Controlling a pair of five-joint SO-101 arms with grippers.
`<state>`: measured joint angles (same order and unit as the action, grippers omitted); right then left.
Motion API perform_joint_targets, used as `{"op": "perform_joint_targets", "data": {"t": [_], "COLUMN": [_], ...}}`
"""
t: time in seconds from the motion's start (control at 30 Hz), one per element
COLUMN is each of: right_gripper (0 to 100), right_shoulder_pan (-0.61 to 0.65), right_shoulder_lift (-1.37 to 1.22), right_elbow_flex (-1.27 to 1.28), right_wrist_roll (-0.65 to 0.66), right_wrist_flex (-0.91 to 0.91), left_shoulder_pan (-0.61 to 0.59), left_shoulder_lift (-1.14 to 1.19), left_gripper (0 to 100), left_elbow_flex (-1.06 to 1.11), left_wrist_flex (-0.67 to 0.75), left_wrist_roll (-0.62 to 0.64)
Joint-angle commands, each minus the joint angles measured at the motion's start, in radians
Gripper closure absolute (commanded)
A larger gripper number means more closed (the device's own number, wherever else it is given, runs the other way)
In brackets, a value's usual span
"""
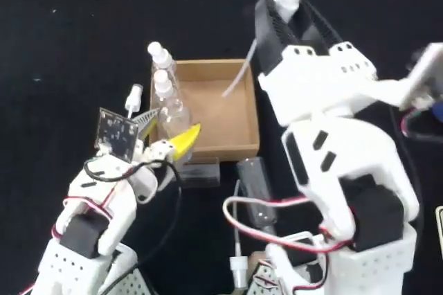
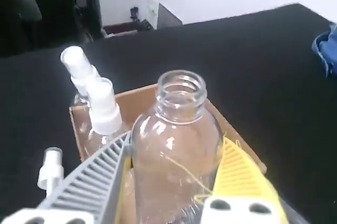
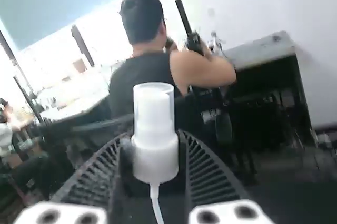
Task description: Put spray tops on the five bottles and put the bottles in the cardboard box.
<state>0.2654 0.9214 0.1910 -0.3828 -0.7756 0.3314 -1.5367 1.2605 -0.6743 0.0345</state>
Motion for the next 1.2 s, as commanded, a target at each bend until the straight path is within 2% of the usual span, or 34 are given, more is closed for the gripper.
{"op": "perform_joint_targets", "data": {"t": [0.0, 0.13, 0.3, 0.47, 0.53, 0.77, 1.0, 1.17], "right_gripper": [98.6, 98.6, 98.6, 98.6, 98.6, 98.6, 98.6, 98.6], "right_shoulder_pan": [0.071, 0.149, 0.169, 0.17, 0.17, 0.172, 0.302, 0.301], "right_shoulder_lift": [0.013, 0.007, 0.007, 0.008, 0.012, 0.015, 0.007, 0.007], "right_elbow_flex": [-0.01, -0.005, 0.018, 0.114, 0.153, 0.174, 0.194, 0.269], "right_wrist_roll": [-0.003, -0.002, 0.0, 0.0, 0.0, 0.106, 0.173, 0.241], "right_wrist_flex": [0.04, 0.038, 0.051, 0.206, 0.256, 0.264, 0.273, 0.385], "left_shoulder_pan": [-0.015, -0.013, -0.013, -0.013, -0.013, -0.013, -0.013, -0.013], "left_shoulder_lift": [-0.012, -0.012, -0.012, -0.012, -0.012, -0.012, -0.012, -0.012], "left_gripper": [97, 97, 97, 97, 97, 97, 97, 97], "left_elbow_flex": [0.01, 0.008, 0.008, 0.008, 0.018, 0.05, 0.05, 0.05], "left_wrist_flex": [0.066, 0.066, 0.074, 0.077, 0.118, 0.14, 0.141, 0.138], "left_wrist_roll": [0.043, 0.043, 0.043, 0.043, 0.043, 0.035, 0.035, 0.035]}}
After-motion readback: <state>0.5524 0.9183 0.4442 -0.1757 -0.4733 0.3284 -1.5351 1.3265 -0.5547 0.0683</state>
